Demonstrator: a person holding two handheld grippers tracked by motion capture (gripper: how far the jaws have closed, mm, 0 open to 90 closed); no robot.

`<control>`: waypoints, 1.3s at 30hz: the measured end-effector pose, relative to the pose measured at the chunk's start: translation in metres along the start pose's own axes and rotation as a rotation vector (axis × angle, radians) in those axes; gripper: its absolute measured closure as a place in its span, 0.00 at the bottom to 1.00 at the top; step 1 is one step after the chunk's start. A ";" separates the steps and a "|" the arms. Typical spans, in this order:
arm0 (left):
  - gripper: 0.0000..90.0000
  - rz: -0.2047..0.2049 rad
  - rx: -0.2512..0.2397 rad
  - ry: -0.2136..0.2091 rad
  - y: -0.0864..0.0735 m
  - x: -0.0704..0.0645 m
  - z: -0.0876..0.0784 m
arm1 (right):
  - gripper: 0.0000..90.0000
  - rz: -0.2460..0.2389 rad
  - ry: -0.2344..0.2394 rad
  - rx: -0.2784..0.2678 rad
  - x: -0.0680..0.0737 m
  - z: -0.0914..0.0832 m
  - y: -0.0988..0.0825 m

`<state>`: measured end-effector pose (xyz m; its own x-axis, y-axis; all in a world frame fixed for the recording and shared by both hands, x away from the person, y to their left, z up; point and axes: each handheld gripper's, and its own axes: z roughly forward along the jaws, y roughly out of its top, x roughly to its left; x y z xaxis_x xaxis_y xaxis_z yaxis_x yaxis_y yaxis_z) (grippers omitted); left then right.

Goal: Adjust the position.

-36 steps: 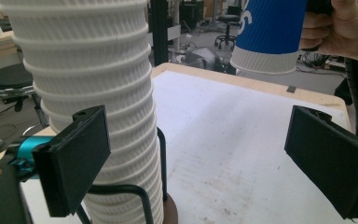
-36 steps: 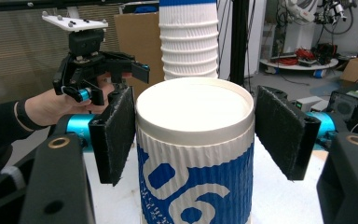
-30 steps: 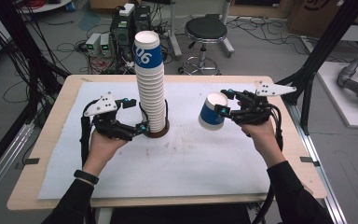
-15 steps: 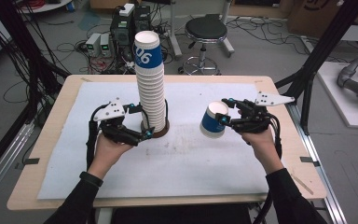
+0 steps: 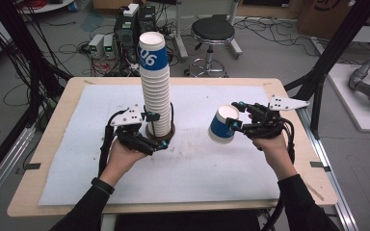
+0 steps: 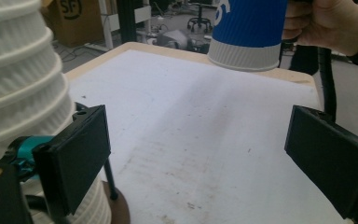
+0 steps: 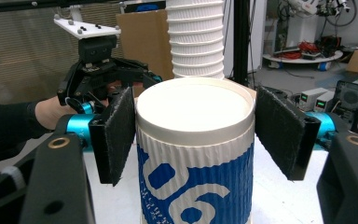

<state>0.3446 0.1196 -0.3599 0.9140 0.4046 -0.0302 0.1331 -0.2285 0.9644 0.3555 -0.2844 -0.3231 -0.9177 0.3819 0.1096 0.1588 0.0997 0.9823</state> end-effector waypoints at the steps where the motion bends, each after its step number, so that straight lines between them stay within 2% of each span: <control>1: 0.08 -0.004 0.002 -0.005 0.000 0.000 0.002 | 0.35 0.000 0.006 0.001 0.000 0.001 0.000; 6: 0.08 -0.005 0.012 -0.017 0.001 -0.005 0.009 | 0.35 -0.005 0.019 0.010 0.003 0.003 0.000; 13: 0.08 -0.011 -0.002 -0.043 0.002 -0.009 0.021 | 0.35 -0.010 0.040 0.017 0.007 0.006 0.001; 24: 0.08 0.003 -0.001 -0.091 0.005 -0.017 0.037 | 0.35 -0.009 0.080 0.021 0.011 0.013 0.002; 34: 0.07 0.020 0.026 -0.169 0.007 -0.028 0.057 | 0.35 -0.014 0.119 0.031 0.016 0.022 0.001; 39: 0.07 -0.002 0.016 -0.194 0.007 -0.031 0.067 | 0.35 -0.010 0.135 0.034 0.018 0.024 0.001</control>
<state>0.3428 0.0458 -0.3699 0.9704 0.2267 -0.0836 0.1394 -0.2426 0.9601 0.3480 -0.2551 -0.3241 -0.9595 0.2541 0.1217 0.1598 0.1352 0.9779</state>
